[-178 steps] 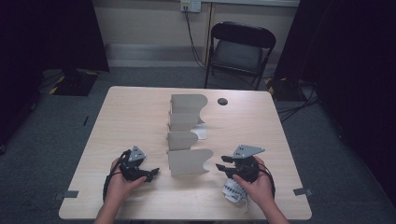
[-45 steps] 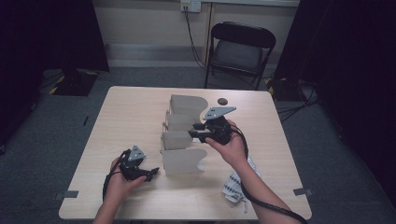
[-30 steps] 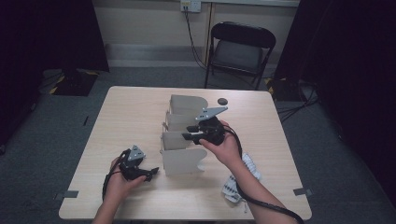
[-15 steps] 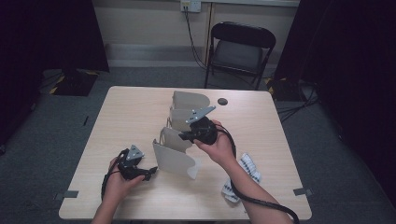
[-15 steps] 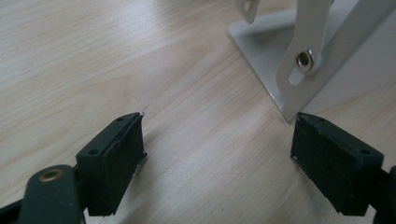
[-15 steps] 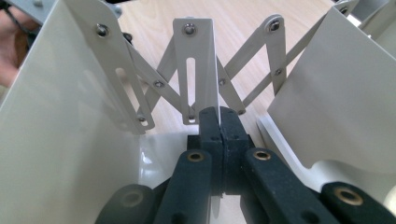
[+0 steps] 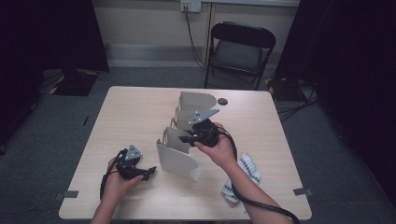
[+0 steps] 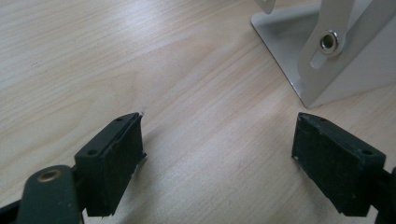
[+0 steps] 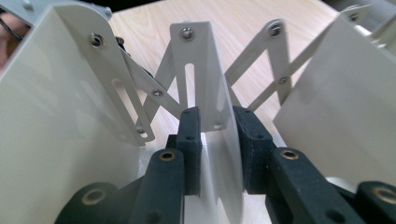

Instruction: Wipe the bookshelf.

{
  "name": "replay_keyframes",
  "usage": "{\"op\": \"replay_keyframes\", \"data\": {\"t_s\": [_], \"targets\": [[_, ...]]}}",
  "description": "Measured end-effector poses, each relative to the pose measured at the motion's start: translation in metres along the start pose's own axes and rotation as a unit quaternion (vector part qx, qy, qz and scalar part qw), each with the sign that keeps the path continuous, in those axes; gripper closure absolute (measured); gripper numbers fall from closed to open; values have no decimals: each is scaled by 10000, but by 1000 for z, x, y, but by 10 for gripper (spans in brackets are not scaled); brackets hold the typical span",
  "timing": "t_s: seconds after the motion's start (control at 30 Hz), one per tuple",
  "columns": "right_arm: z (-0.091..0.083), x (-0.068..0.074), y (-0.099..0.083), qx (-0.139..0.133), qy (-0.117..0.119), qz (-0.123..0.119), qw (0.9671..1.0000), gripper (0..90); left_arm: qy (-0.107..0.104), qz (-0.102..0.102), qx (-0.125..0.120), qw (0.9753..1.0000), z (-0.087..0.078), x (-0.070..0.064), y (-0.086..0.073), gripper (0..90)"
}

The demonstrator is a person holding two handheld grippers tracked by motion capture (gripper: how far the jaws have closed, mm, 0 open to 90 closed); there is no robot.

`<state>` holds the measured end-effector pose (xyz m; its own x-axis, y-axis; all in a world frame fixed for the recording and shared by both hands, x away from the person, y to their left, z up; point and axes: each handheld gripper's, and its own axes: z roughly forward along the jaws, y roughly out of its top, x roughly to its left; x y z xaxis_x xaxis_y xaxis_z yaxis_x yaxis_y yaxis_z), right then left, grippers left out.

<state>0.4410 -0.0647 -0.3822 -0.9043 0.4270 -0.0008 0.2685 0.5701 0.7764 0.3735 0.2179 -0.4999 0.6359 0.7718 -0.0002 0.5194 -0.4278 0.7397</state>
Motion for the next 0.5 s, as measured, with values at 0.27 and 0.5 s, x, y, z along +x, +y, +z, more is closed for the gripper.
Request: {"op": "replay_keyframes", "data": {"t_s": [0.27, 0.5], "targets": [[-1, 1, 0, 25, -83, -82, 9999, 900, -2, -13, -1, 10000, 0, 0, 0, 159], [-22, 3, -7, -255, -454, -94, 9986, 900, -1, -13, -1, 10000, 0, 0, 0, 158]]}}
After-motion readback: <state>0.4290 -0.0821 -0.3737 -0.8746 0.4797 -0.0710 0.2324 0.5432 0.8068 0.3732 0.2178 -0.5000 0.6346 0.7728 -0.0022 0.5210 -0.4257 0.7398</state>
